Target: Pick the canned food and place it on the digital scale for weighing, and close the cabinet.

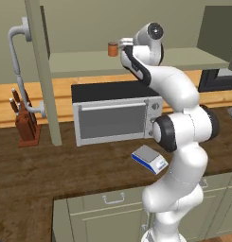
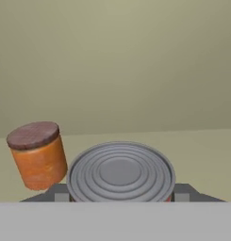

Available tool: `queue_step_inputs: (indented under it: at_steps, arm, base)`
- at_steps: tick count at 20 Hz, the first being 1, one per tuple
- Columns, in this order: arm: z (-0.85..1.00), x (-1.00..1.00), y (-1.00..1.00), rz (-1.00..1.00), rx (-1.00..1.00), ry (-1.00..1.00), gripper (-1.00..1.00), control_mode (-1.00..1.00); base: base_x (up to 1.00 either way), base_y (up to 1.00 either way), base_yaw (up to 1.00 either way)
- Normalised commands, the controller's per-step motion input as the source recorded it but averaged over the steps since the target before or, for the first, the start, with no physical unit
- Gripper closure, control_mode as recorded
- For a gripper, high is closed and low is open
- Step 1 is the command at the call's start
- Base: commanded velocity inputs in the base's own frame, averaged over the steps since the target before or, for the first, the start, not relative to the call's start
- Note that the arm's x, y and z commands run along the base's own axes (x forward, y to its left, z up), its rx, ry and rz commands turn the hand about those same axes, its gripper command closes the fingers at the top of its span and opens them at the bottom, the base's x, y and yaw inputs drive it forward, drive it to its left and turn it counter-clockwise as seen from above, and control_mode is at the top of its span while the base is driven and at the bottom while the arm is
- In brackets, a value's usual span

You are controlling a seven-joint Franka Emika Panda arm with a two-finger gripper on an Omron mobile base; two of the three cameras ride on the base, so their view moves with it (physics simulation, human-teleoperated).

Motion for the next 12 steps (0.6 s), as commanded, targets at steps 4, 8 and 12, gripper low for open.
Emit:
queue_step_inputs:
  at_steps: [4, 8, 12]
  arm:
    - [-0.05, -0.95, 0.0, 0.0, 0.0, -0.04, 1.0, -1.0]
    - [-0.05, -1.0, 0.0, 0.0, 0.0, -0.03, 1.0, -1.0]
    - [-0.01, -1.0, 0.0, 0.0, 0.0, -0.03, 1.0, -1.0]
  base:
    - [0.0, 0.0, 0.0]
    - [0.0, 0.0, 0.0]
    - [0.0, 0.0, 0.0]
